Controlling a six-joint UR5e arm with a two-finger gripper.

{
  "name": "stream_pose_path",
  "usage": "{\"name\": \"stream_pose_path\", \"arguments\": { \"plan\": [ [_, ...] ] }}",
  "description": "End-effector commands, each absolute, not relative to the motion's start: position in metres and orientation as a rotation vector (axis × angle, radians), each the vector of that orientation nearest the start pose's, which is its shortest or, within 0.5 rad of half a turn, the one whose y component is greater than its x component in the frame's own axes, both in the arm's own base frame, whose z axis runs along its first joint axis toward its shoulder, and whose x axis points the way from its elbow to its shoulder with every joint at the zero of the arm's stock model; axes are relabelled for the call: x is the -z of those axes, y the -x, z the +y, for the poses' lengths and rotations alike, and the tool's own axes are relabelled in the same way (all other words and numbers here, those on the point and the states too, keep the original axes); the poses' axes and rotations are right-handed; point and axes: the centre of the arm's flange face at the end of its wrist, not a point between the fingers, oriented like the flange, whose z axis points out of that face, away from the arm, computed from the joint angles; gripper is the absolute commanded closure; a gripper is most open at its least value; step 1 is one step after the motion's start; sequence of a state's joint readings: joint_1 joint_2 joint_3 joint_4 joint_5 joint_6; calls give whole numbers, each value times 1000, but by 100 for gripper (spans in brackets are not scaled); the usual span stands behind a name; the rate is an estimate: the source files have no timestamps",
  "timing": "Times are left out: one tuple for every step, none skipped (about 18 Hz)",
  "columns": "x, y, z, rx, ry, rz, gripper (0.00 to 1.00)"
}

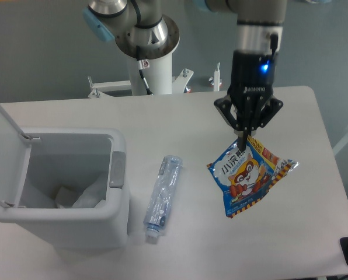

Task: Place the trash in the trash can
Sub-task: 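Lift the wrapper and carry it over the trash can opening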

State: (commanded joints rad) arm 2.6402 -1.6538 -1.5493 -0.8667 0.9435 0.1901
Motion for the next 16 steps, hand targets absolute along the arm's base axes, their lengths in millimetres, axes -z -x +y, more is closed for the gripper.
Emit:
{"name": "stream_pose_path", "arguments": {
  "plan": [
    [-562,382,444,155,2161,-707,100],
    [-565,370,453,168,2165,-675,100],
    [-565,361,460,179,2173,-649,100],
    [-564,352,465,179,2183,-614,100],
    [-565,343,472,174,2192,-566,100],
    [-565,332,480,171,2205,-512,100],
    [-565,325,484,162,2214,-465,100],
    [-568,317,485,150,2219,-424,100],
    [-565,308,490,152,2229,-383,100],
    [-559,297,496,159,2242,-345,100],
    [-556,287,502,161,2249,-301,100],
    [-550,279,507,161,2261,-254,100],
    [-545,274,511,153,2272,-201,100],
    [-538,268,513,149,2284,-150,100],
    [-533,259,518,157,2294,-114,100],
    [-530,252,522,167,2299,-99,100]
  ]
}}
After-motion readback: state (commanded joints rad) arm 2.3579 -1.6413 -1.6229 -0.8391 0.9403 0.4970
